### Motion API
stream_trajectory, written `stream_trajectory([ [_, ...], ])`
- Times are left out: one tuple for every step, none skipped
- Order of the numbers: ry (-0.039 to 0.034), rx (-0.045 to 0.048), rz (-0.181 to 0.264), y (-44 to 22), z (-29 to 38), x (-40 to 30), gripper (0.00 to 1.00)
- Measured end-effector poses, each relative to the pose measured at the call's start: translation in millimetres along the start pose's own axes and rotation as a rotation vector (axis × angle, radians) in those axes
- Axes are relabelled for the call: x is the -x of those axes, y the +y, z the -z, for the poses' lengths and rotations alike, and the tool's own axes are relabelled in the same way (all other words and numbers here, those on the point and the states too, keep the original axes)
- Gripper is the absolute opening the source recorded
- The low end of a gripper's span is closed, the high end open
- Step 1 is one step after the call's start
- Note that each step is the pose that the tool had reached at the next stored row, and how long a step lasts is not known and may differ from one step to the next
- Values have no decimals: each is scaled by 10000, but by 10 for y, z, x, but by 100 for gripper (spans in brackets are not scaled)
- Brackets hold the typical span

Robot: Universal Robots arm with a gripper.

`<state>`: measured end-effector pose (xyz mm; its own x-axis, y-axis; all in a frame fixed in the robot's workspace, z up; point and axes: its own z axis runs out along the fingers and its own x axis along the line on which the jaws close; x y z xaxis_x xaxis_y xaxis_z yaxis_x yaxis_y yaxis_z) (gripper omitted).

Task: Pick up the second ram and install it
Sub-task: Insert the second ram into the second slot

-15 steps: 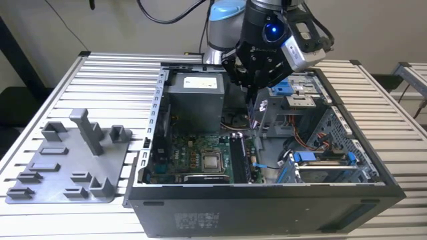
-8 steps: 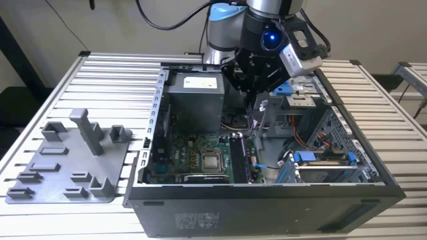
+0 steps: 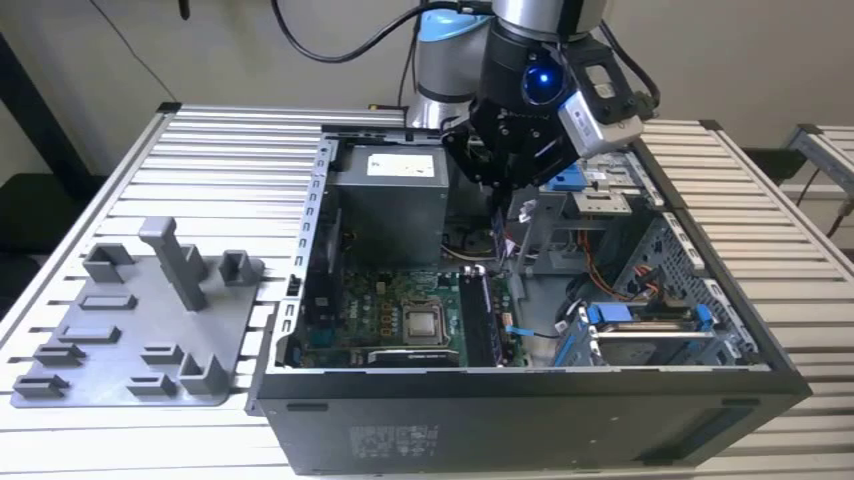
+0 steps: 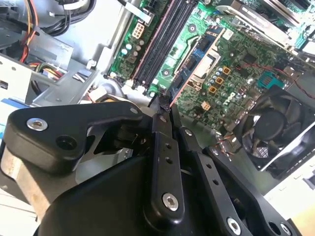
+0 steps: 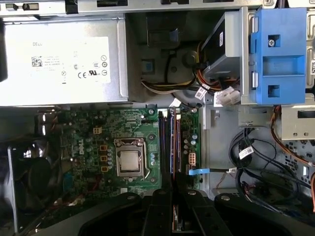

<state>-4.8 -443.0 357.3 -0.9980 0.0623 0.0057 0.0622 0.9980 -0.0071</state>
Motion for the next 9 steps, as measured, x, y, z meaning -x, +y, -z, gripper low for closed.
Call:
stream_trajectory([
  [-1, 1, 1, 0, -7, 0, 15],
  [0, 0, 0, -1, -15, 0, 15],
  [0, -2, 1, 0, -24, 0, 15],
  [0, -2, 0, -1, -34, 0, 15],
  [0, -3, -1, -1, -45, 0, 15],
  [0, -3, -2, -3, -56, 0, 15],
  [0, -2, -2, -8, -64, 0, 15],
  [1, -4, 0, -15, -71, 1, 15],
  [1, -3, -1, -21, -78, 1, 15],
])
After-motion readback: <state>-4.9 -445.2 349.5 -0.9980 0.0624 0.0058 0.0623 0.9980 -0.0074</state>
